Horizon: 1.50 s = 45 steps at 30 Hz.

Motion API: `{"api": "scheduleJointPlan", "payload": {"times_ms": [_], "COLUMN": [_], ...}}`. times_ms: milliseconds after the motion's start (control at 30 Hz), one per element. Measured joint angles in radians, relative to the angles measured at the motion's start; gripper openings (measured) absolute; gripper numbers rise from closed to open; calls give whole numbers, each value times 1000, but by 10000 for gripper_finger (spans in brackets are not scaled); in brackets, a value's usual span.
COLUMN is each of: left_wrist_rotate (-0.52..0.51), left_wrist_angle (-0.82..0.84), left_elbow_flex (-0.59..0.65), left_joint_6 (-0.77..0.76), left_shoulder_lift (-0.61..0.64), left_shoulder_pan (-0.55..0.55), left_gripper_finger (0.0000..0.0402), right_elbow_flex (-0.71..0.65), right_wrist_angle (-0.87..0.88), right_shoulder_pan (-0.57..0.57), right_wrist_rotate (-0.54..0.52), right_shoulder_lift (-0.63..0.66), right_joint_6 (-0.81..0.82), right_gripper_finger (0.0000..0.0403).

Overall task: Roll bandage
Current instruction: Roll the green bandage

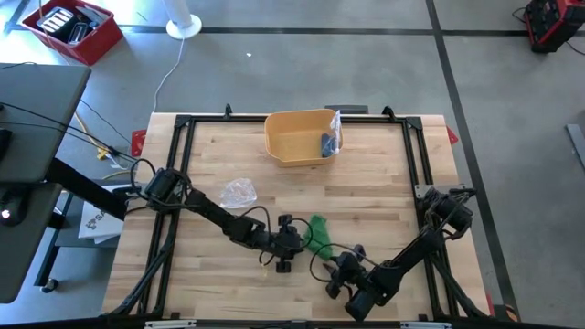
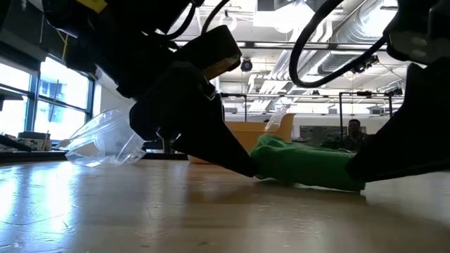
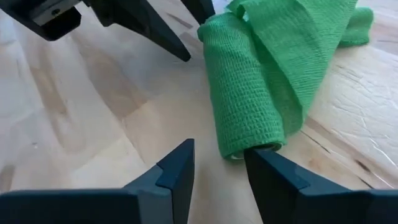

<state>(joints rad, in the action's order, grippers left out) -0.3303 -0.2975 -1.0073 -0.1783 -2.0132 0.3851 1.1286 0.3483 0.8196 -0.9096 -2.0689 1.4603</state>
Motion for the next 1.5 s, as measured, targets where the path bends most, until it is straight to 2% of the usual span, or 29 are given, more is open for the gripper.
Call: {"api": "scheduleJointPlan", "payload": {"times_ms": [100, 233, 300, 467, 700, 1000, 1167, 1400, 1500], "left_wrist_rotate": [3, 26, 39, 57, 100, -38, -67, -229, -241], "left_wrist_angle": [-24, -62, -81, -100, -237, -408, -319, 12, 29], "left_elbow_flex": [0, 1, 1, 1, 0, 0, -9, -9, -9], "left_joint_6": [24, 34, 54, 60, 107, 146, 140, 138, 143], "left_shoulder_lift": [0, 0, 0, 4, 4, 7, 61, 195, 231], "left_shoulder_pan": [0, -1, 0, 27, 81, 117, 120, 151, 165], "left_gripper_finger": [143, 143, 143, 143, 143, 143, 143, 142, 142], "right_elbow_flex": [0, 0, 0, 0, 0, 0, 0, 0, 0], "right_wrist_angle": [10, 12, 8, 58, 165, 150, 157, 158, 154], "right_shoulder_pan": [-1, 1, 9, 42, 92, 86, 78, 78, 79], "right_wrist_rotate": [-1, -12, -15, -8, 51, 172, 179, 136, 124], "right_shoulder_lift": [0, 0, 2, 67, 218, 365, 425, 534, 560], "right_joint_6": [-1, -31, -64, -74, -78, -270, -347, -426, -451], "right_gripper_finger": [102, 28, 9, 5, 2, 1, 0, 0, 0]}}
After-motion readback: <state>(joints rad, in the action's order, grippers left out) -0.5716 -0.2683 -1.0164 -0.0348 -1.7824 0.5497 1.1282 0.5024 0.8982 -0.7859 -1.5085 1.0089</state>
